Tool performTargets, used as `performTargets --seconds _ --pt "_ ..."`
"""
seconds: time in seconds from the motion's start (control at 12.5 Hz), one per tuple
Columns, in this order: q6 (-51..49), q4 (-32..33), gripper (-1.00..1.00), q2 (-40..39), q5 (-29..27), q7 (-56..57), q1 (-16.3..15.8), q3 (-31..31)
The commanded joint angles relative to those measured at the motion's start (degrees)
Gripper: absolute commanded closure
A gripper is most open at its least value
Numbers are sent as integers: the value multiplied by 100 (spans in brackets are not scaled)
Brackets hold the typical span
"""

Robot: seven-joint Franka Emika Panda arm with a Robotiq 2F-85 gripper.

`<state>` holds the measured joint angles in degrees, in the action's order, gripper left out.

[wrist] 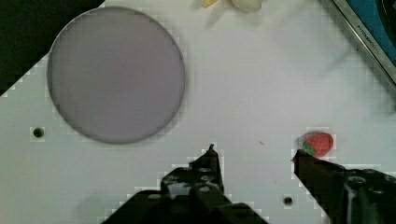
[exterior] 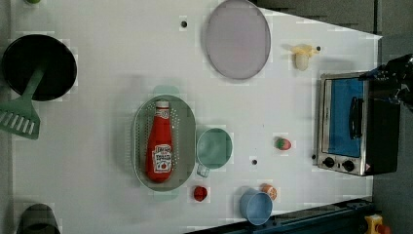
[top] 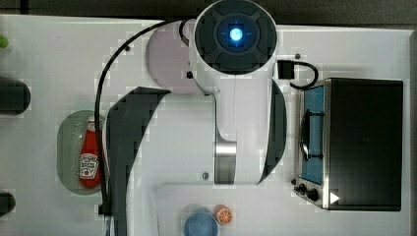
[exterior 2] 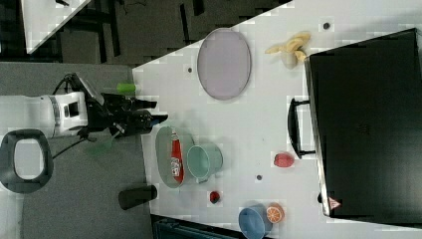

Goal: Pick ketchup from strainer and place it on the table

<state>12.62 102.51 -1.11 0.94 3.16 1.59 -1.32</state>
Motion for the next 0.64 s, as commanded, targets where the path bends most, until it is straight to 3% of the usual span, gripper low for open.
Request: performTargets --seconds 0.08,0.24,0.64 --pt "-869 833 -59 1515 -291 -156 609 -495" --pt "-869 833 -100 1446 -292 -156 561 -742" --pt "-600 831 -100 1132 -292 -156 467 -1936"
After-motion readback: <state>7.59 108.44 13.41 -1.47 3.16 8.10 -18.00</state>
